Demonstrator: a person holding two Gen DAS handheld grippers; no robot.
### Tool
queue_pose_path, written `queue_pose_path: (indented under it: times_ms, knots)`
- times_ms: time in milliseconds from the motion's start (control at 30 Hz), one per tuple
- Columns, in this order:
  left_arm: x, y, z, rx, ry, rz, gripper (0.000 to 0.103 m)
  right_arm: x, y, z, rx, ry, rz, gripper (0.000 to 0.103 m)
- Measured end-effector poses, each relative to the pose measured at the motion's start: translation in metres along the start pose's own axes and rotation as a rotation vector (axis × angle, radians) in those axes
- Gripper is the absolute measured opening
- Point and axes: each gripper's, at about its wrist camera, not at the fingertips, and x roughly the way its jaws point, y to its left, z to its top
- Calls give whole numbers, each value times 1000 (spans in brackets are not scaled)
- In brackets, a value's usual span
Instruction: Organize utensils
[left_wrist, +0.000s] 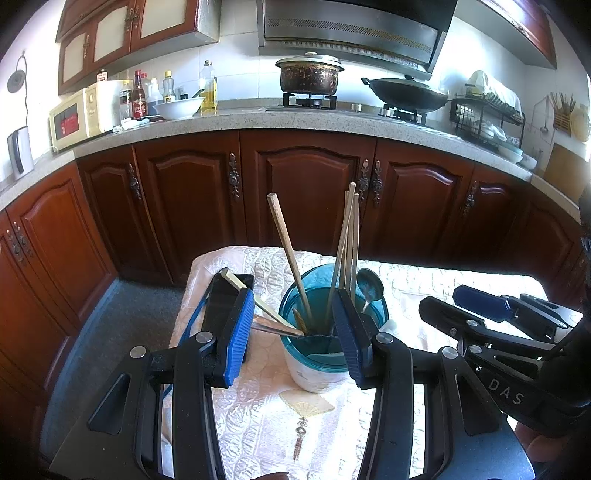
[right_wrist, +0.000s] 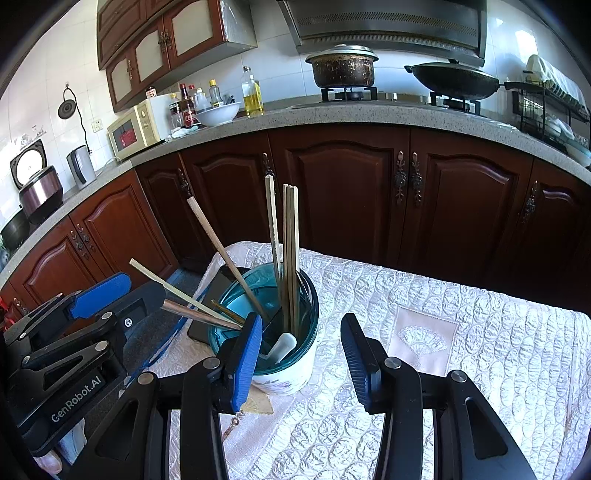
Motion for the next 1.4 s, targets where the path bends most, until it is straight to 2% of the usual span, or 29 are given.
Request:
queue_pose_path:
  times_ms: [1400]
  knots:
    - [11,1,-1,-1,15,-4,44,15,-8,-2,8,40,6,42]
